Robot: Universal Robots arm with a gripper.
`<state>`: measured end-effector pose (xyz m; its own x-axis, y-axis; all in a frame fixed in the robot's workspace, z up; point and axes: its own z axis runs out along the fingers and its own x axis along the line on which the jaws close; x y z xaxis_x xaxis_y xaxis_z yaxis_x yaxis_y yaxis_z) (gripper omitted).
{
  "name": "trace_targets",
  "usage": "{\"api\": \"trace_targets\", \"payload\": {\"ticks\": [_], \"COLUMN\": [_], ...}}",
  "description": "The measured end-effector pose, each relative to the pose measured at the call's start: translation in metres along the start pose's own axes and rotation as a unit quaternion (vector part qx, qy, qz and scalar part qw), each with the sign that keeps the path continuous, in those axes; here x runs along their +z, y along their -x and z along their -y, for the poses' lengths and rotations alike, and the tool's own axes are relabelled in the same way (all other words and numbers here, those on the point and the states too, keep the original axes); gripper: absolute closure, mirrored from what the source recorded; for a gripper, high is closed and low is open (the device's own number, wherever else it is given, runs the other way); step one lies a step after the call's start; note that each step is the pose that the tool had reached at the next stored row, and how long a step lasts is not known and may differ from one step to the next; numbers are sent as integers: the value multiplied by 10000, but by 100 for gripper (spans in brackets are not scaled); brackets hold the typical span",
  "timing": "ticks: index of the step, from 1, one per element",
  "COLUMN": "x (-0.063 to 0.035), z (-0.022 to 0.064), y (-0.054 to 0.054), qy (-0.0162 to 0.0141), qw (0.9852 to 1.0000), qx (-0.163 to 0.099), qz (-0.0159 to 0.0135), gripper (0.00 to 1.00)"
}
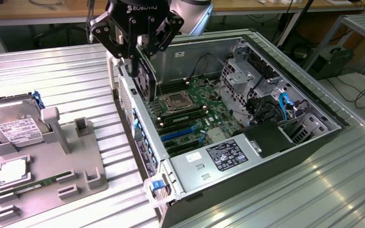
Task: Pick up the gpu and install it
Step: 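Pick up the gpu and move the gpu toward the slot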
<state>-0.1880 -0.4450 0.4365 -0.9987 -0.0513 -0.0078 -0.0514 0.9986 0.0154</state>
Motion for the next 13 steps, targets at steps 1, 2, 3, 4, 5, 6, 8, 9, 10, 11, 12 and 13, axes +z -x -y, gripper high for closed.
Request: {"api": "trace_targets", "payload": {"ticks": [1, 2, 3, 4, 5, 6, 8, 9, 10, 11, 12, 13], "x": [1, 1, 1, 1, 2, 2, 2, 3, 3, 3, 3, 3], "z": [0, 1, 1, 2, 2, 3, 4, 4, 5, 6, 6, 7], "y": [8, 17, 26, 35, 44, 53, 73, 83, 92, 109, 120, 135], "qy": [0, 0, 0, 0, 0, 0, 0, 0, 0, 0, 0, 0], "qw": [10000, 10000, 10000, 10000, 10000, 10000, 10000, 10000, 10000, 10000, 10000, 10000], "qx": [0, 0, 0, 0, 0, 0, 1, 0, 0, 0, 0, 0], "qz": [0, 0, 0, 0, 0, 0, 0, 0, 0, 0, 0, 0], "gripper": [73, 73, 73, 73, 73, 73, 73, 73, 73, 73, 73, 73]}}
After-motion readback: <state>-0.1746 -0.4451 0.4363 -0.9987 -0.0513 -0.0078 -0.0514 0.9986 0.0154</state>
